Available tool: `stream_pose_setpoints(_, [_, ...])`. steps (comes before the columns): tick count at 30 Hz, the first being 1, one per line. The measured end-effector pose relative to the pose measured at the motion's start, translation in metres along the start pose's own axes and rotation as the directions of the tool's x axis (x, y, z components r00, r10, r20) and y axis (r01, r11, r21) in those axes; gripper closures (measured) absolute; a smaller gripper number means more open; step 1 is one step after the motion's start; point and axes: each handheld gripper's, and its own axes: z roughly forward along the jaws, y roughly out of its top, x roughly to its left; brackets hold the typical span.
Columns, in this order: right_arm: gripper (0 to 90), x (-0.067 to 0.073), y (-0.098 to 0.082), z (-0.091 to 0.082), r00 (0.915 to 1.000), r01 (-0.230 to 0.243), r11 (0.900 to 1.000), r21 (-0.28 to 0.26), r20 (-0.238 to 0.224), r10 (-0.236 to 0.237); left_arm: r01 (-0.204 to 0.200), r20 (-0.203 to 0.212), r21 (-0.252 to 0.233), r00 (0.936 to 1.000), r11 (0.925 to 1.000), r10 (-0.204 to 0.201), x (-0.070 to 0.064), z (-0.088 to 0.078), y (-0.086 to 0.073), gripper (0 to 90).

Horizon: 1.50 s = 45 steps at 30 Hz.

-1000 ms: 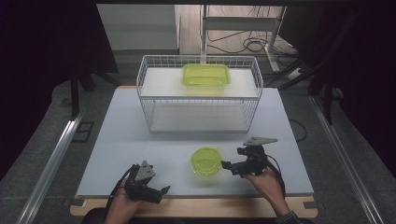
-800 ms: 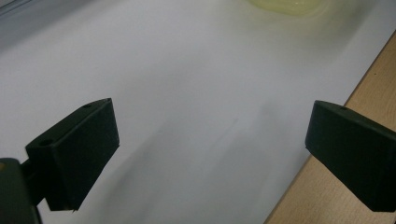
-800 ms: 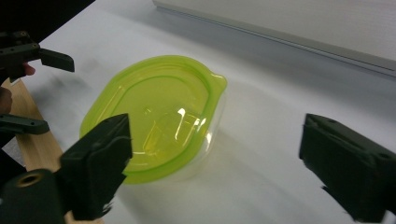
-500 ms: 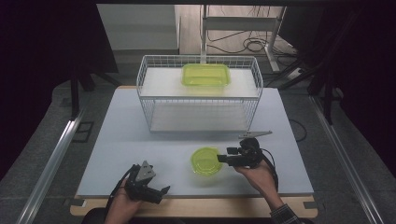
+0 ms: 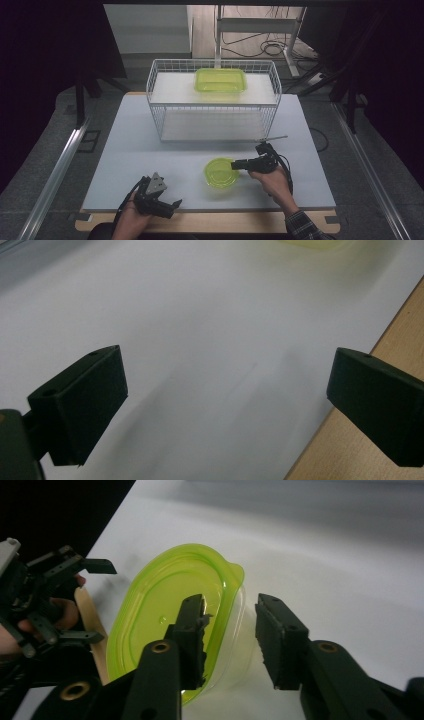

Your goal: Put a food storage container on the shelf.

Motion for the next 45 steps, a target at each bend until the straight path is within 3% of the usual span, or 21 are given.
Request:
stream_pose_setpoints(3, [73.0,-0.005,0.0,0.003,0.9978,-0.043,0.999,0.013,-0.05,0.044,-0.003,-0.001,0.001,1.0,1.0,0.003,0.0,0.0,0.0,2.5])
stream_pose_setpoints(5, [79.1,-0.008,0.0,0.003,0.9904,-0.098,0.995,0.027,-0.095,0.101,-0.004,-0.001,0.002,1.0,1.0,0.004,0.0,0.0,0.0,2.5])
stream_pose_setpoints(10, [80.8,-0.007,0.0,0.003,0.9859,-0.118,0.992,0.039,-0.115,0.122,-0.003,-0.002,0.0,1.0,1.0,0.003,0.0,0.0,0.0,2.5])
stream_pose_setpoints(13, [81.0,-0.004,0.002,0.002,0.9862,-0.113,0.993,0.036,-0.117,0.117,-0.004,-0.004,-0.002,1.0,1.0,0.004,0.0,-0.001,0.0,2.5])
stream_pose_setpoints(24, [80.9,0.014,0.022,-0.025,0.986,-0.099,0.993,-0.057,-0.14,0.09,0.029,0.01,-0.031,0.9995,0.9991,-0.029,0.001,-0.003,0.001,2.7])
stream_pose_setpoints(32, [80.9,0.021,0.035,-0.039,0.9846,-0.101,0.991,-0.085,-0.151,0.087,0.039,0.017,-0.037,0.9991,0.9986,-0.038,0.002,-0.004,0.001,2.8])
stream_pose_setpoints(45, [80.9,0.041,0.066,-0.066,0.9896,-0.079,0.984,-0.161,-0.132,0.058,0.043,0.023,-0.038,0.9988,0.9983,-0.042,0.003,-0.004,0.001,2.7])
